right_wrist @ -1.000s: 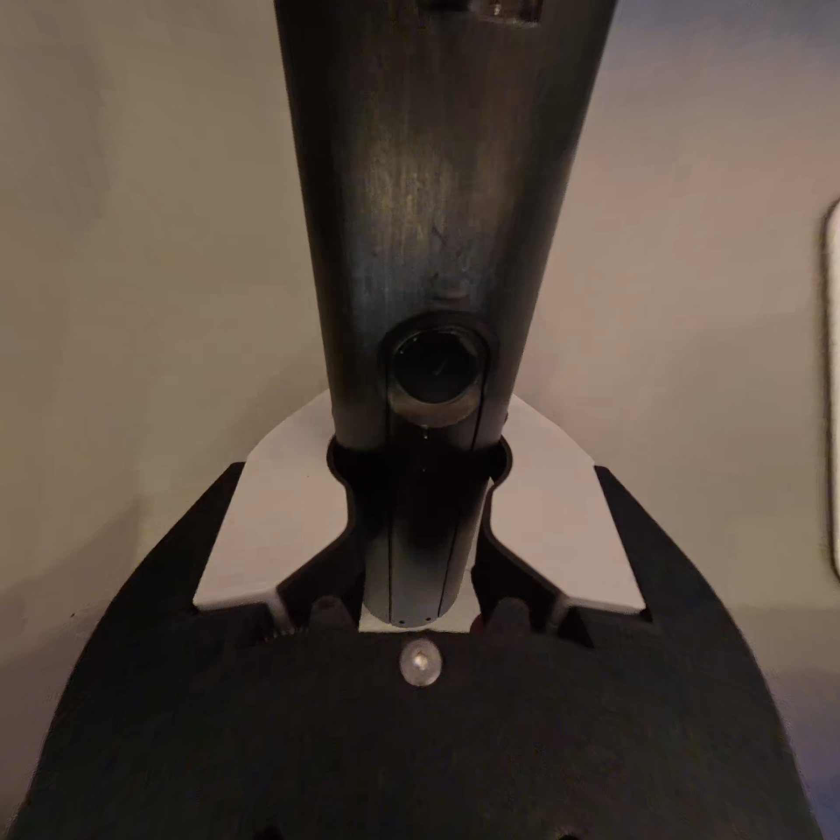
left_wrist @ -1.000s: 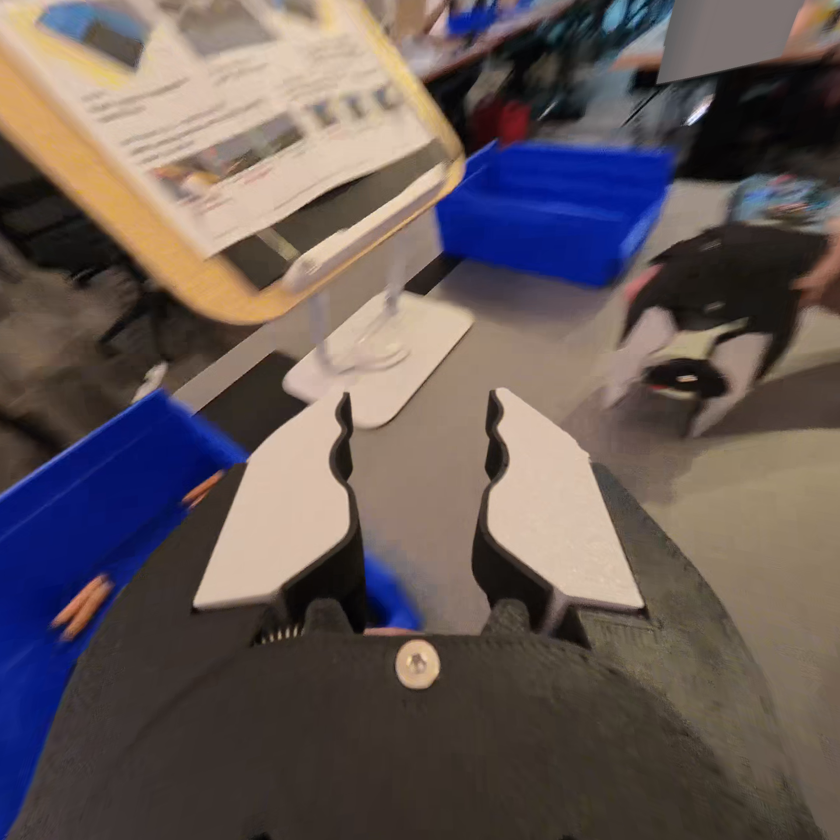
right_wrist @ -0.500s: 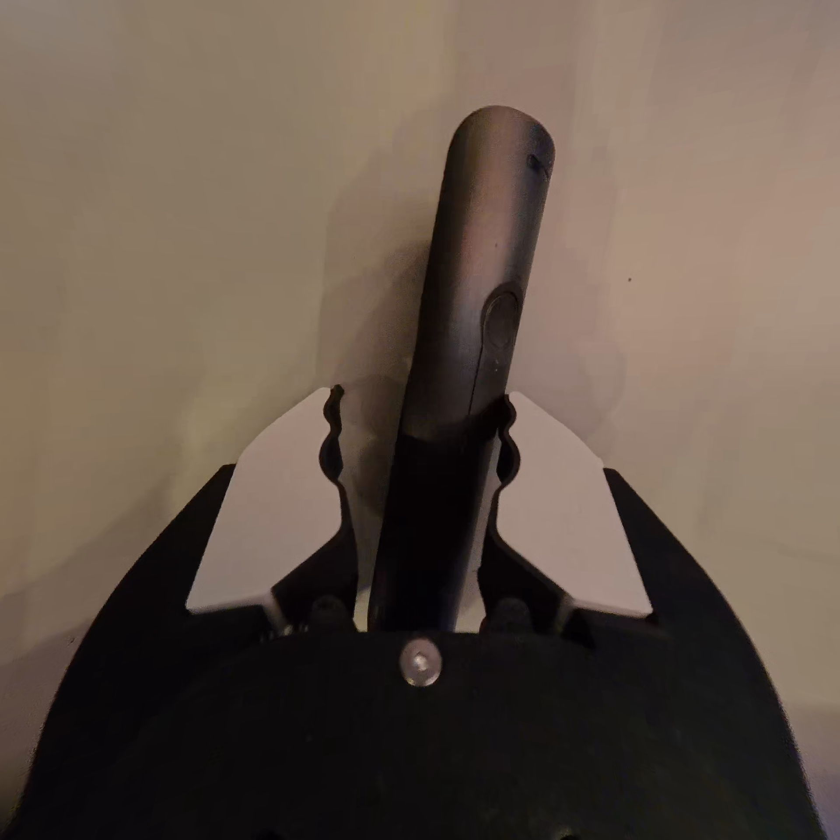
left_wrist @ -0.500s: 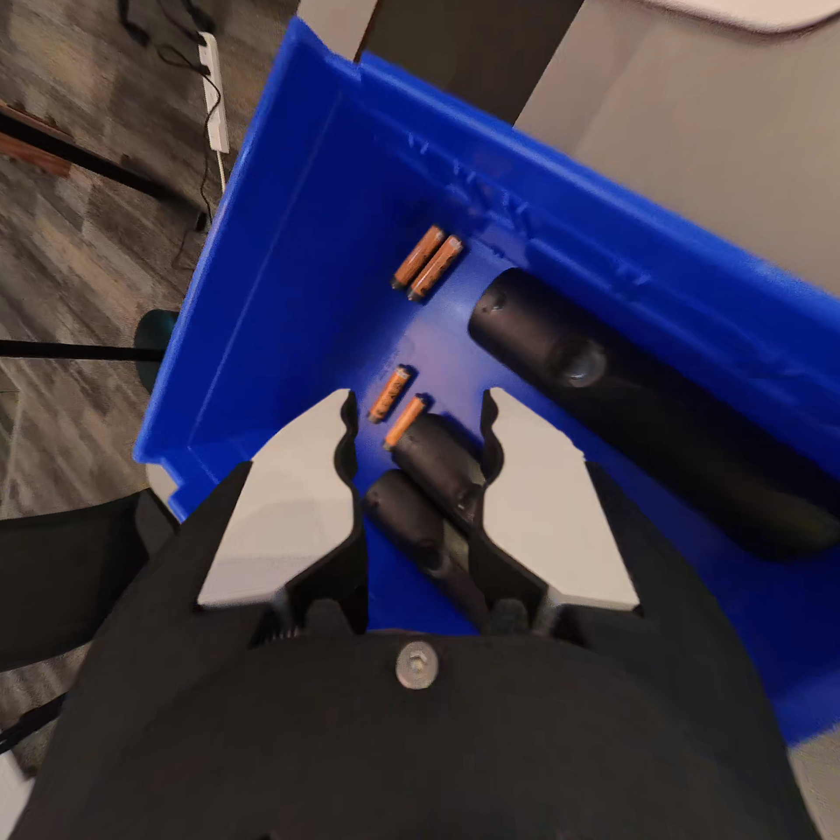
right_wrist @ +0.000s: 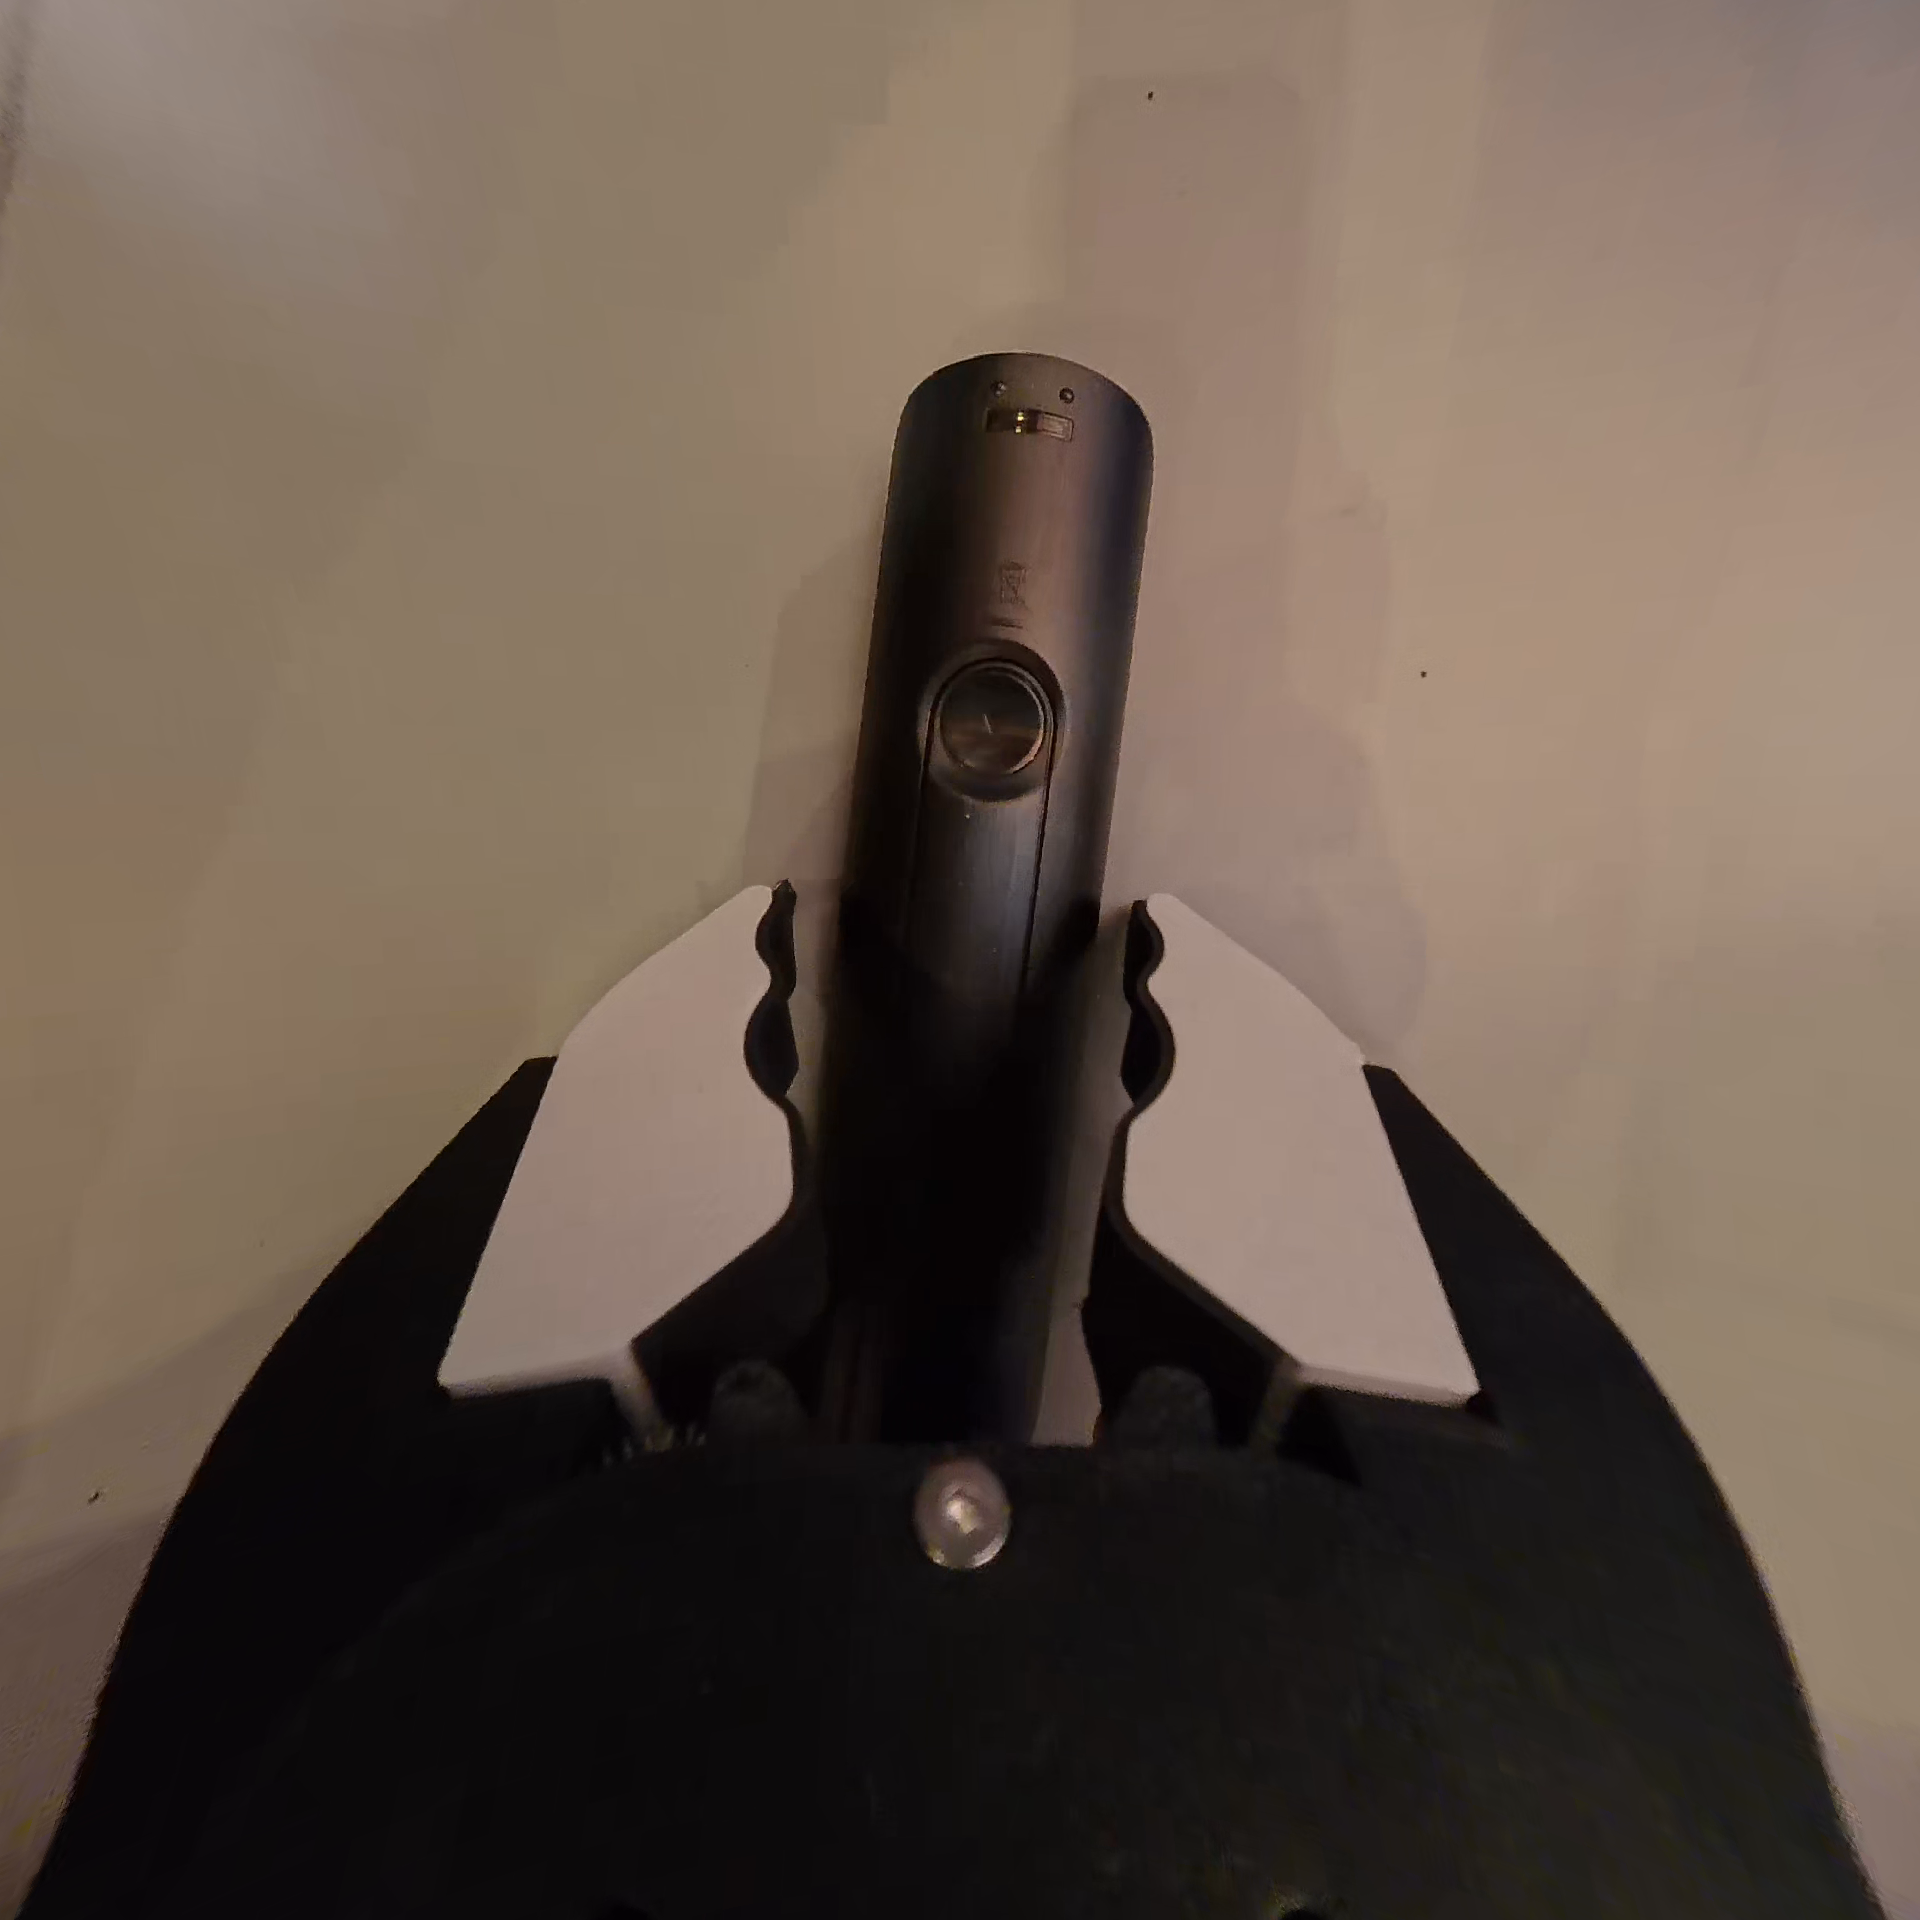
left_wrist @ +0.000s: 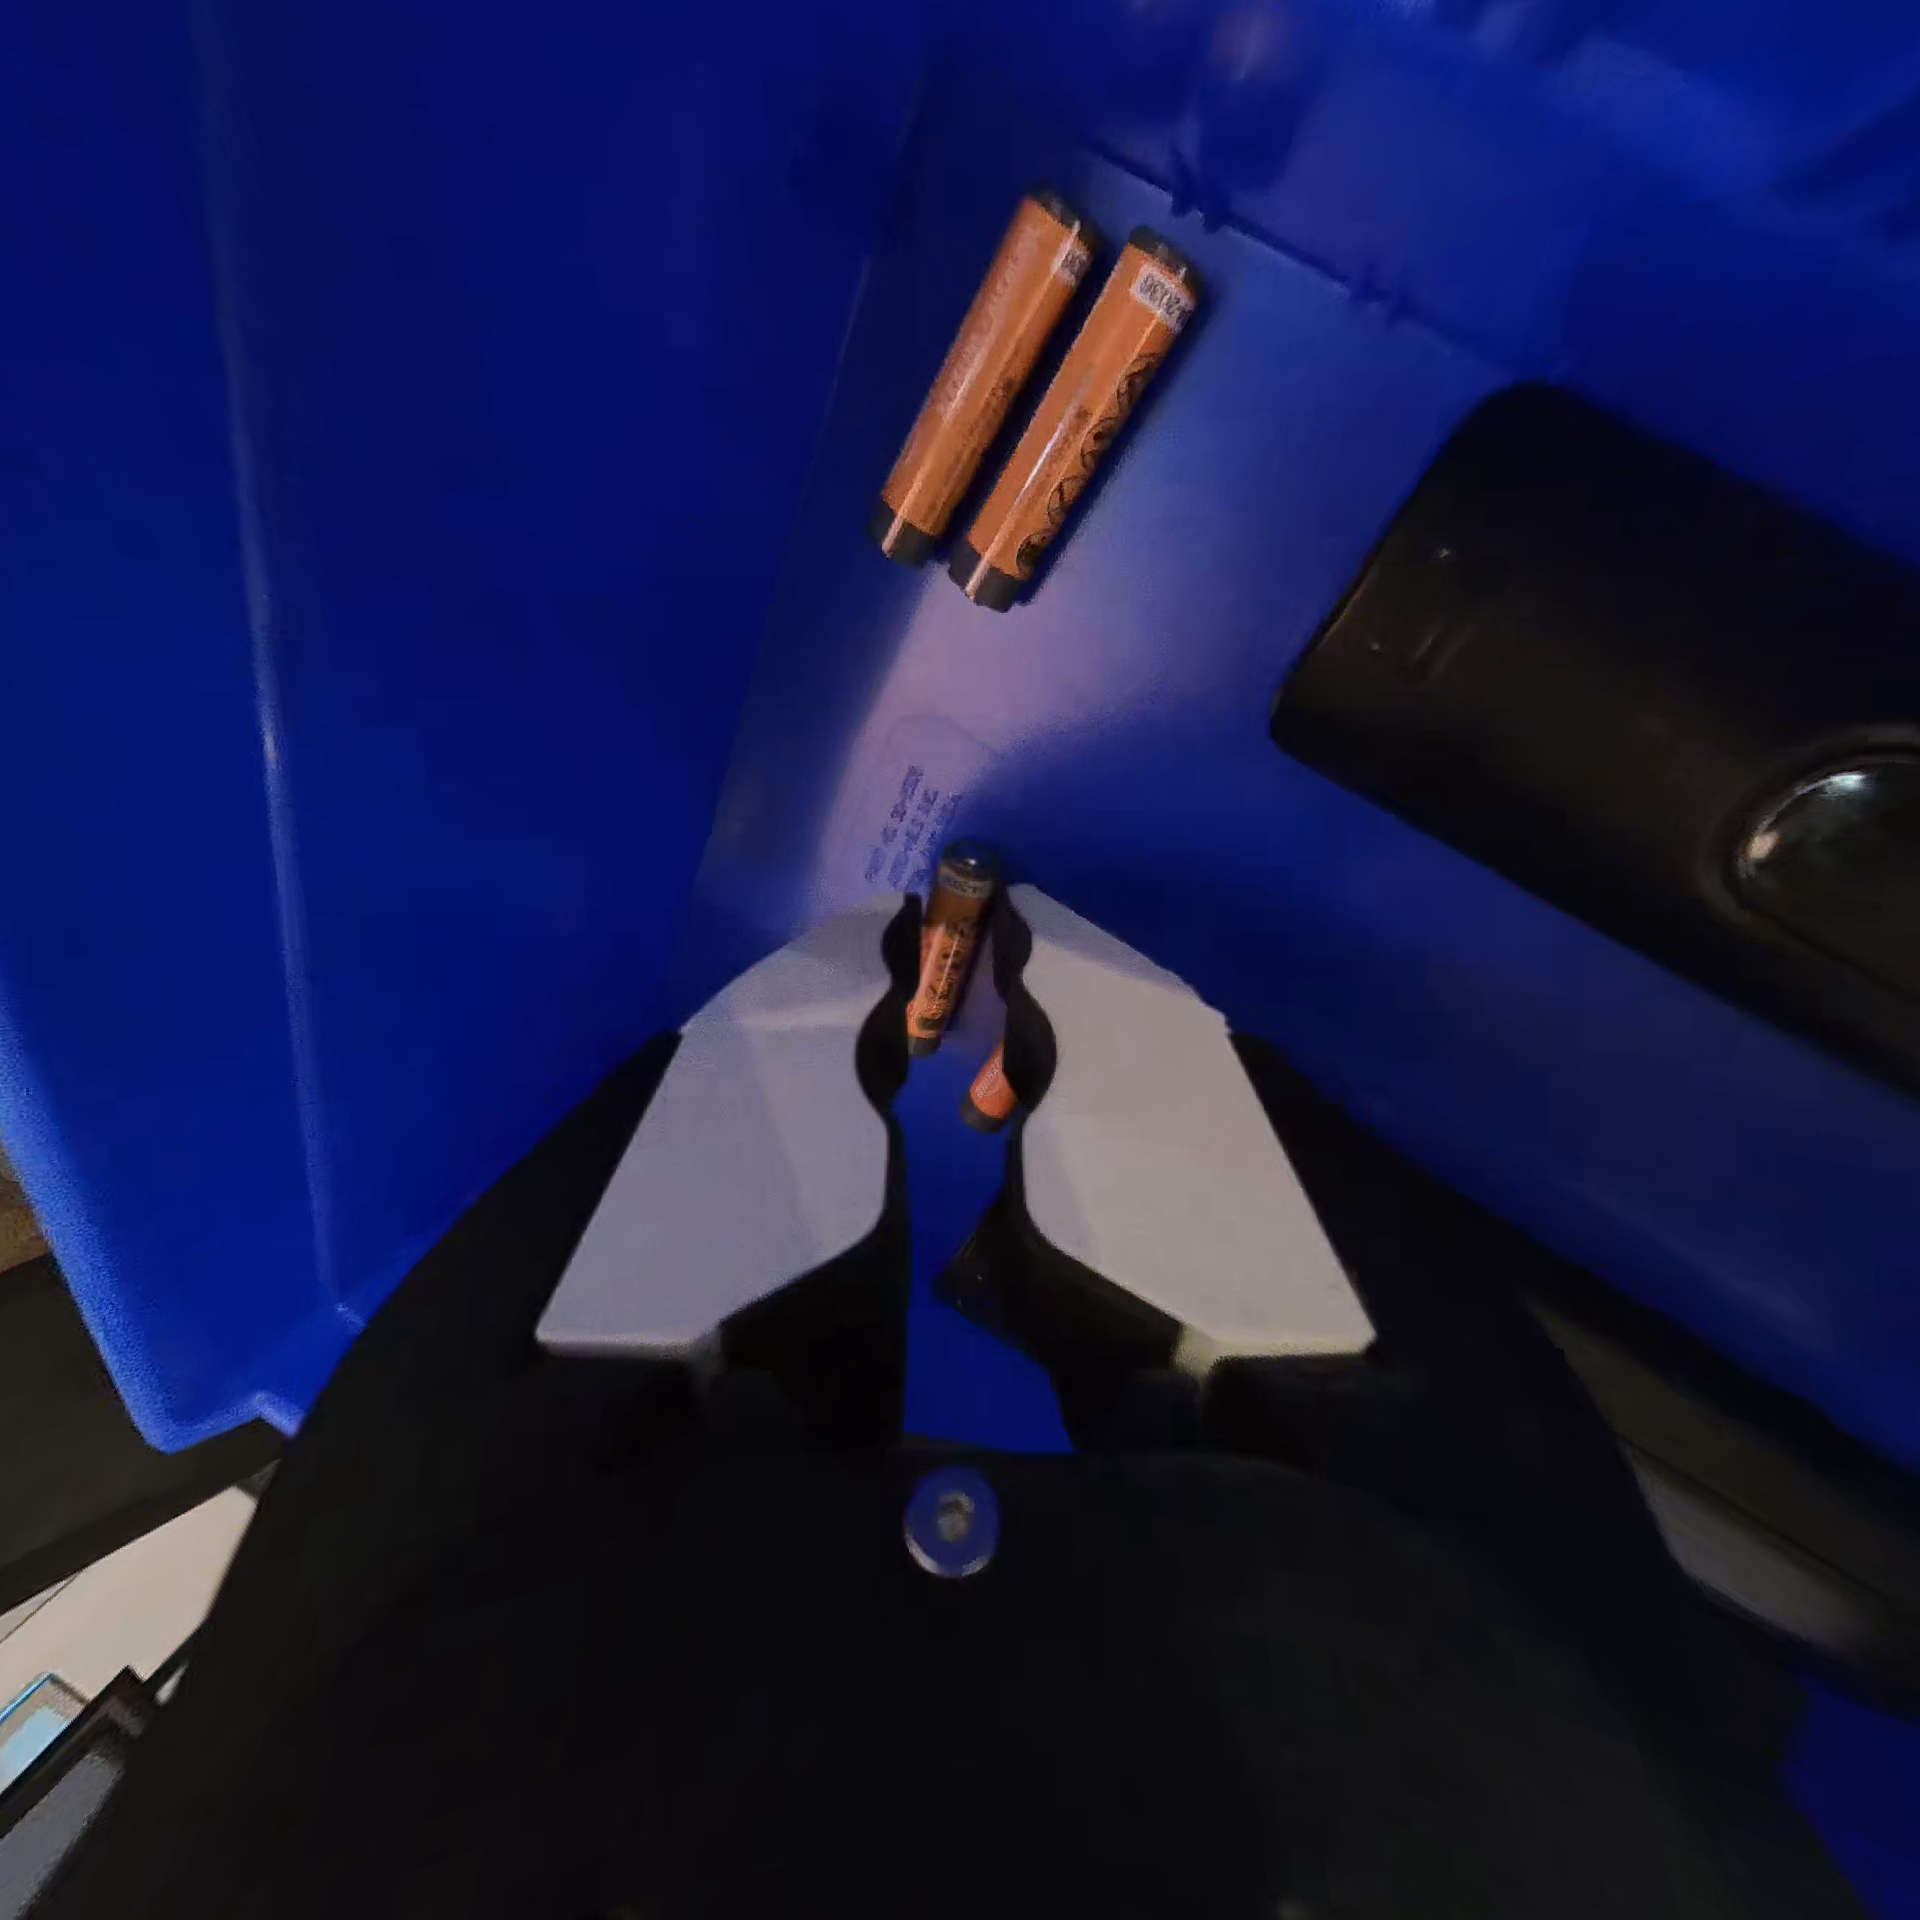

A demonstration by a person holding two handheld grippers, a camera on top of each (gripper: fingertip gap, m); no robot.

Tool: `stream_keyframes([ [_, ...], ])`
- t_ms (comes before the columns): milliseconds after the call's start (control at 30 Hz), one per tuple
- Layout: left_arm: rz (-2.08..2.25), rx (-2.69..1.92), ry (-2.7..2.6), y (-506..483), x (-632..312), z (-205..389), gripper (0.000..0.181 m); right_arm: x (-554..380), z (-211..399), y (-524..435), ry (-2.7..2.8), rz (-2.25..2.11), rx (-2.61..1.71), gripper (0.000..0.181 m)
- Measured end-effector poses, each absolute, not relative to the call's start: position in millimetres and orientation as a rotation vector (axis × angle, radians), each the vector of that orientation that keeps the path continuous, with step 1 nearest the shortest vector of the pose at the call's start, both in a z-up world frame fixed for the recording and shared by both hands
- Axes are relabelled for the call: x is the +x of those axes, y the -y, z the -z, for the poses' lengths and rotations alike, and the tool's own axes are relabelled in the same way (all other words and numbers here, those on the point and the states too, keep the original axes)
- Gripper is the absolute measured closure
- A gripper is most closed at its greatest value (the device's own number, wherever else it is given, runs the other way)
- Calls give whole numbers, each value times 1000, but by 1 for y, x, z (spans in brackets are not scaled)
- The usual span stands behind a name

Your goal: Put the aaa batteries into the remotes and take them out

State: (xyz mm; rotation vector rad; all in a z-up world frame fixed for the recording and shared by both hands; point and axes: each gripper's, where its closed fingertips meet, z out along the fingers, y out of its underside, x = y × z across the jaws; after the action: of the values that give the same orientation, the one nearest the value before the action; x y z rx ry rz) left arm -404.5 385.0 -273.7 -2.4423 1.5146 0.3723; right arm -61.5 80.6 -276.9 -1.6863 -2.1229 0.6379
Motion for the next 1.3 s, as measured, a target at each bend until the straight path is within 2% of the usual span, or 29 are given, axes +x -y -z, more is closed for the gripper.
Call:
stream_keyframes([
  [433, -341, -2395, -1407, -393, -404, 262, 170, -66, 271, -77, 2096, -715, -1656, 121],
  [567, -324, -2318, -1304, -385, -397, 222, 170, -70, 261, -81, 2032, -778, -1643, 119],
  [733, -325, -2173, -1218, -345, -376, 140, 170, -65, 246, -91, 1956, -778, -1631, 119],
  [933, -241, -1982, -1287, -261, -290, 87, 170, -63, 209, -110, 1706, -842, -1612, 123],
  [1067, -209, -1890, -1418, -212, -217, 102, 171, -59, 184, -118, 1536, -930, -1606, 131],
  [1300, -75, -1910, -1722, -161, -110, 198, 171, -30, 196, -142, 1484, -787, -1669, 131],
])
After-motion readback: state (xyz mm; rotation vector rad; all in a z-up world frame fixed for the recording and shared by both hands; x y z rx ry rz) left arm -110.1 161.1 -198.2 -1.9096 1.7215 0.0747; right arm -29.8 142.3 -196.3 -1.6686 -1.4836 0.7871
